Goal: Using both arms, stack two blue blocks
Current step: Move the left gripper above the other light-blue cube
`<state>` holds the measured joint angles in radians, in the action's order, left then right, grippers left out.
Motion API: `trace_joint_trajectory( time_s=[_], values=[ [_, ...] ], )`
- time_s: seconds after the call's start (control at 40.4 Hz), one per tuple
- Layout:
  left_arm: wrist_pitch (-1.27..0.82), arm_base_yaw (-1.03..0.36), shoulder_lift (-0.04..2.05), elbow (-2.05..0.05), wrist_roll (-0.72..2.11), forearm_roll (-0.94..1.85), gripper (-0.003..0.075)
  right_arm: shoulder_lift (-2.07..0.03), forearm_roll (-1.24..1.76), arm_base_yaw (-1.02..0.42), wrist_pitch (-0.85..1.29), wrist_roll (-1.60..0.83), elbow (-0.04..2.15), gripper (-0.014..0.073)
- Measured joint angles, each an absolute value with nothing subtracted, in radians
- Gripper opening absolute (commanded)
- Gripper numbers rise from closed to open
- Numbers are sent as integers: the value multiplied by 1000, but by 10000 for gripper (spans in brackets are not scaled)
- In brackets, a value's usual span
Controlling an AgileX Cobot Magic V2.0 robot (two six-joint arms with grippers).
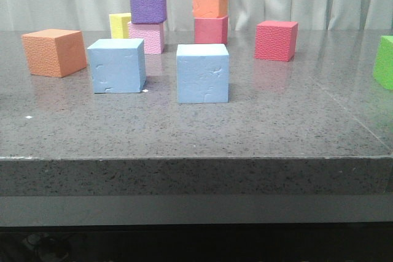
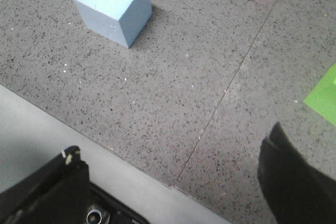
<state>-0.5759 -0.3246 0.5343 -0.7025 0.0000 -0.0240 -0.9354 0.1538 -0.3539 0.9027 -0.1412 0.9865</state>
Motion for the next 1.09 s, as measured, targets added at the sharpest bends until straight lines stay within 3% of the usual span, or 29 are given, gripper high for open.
trace_joint_trajectory(
  time_s=[0.173, 0.47, 0.618, 0.742, 0.964, 1.088],
  values=[
    [-574, -325, 537, -703, 0, -16, 554, -794, 156, -354, 824, -145, 863, 654],
    [-552, -325, 670, -745, 101, 111, 554, -713, 189, -354, 823, -151, 848, 654],
    [-543, -325, 799, -808, 305, 317, 560, -713, 189, -354, 825, -151, 846, 654],
    [-539, -331, 915, -866, 380, 380, 616, -713, 189, -354, 825, -151, 846, 654],
    [-531, -425, 1136, -988, 381, 368, 624, -713, 189, -354, 825, -151, 846, 654],
    [-535, -496, 1261, -1075, 226, 232, 622, -713, 189, -354, 825, -151, 846, 654]
  ],
)
